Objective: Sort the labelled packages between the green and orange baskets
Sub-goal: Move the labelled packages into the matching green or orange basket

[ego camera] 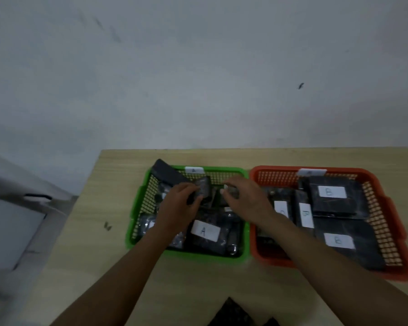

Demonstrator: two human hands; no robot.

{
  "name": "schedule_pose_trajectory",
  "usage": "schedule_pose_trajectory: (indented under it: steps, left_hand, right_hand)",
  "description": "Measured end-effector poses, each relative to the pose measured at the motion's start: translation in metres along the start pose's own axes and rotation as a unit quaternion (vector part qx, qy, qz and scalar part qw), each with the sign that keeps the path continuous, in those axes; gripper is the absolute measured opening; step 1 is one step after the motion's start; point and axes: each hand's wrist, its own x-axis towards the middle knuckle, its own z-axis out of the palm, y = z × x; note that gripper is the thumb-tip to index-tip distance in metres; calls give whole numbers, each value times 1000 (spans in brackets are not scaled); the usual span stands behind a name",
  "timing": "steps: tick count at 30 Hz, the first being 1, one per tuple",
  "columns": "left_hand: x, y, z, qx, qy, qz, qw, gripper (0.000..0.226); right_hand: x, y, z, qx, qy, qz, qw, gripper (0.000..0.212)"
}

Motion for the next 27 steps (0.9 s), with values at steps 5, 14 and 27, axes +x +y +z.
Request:
schedule_pose_trajectory:
  steps: [5,14,27]
  left_hand:
    - [-26,-47,-17,-8,-20,18,1000,30]
    - [-50,-99,-23,-35,-60,60,996,26]
    - [-48,-126,-48,-186,-22,-88,978,24]
  right_hand:
    - [8,-37,38,-16,-102,-10,995,30]
    - [2,-62,92,-100,-188,15,977,57]
    - [-8,-75,87,247,-55,188,949,28]
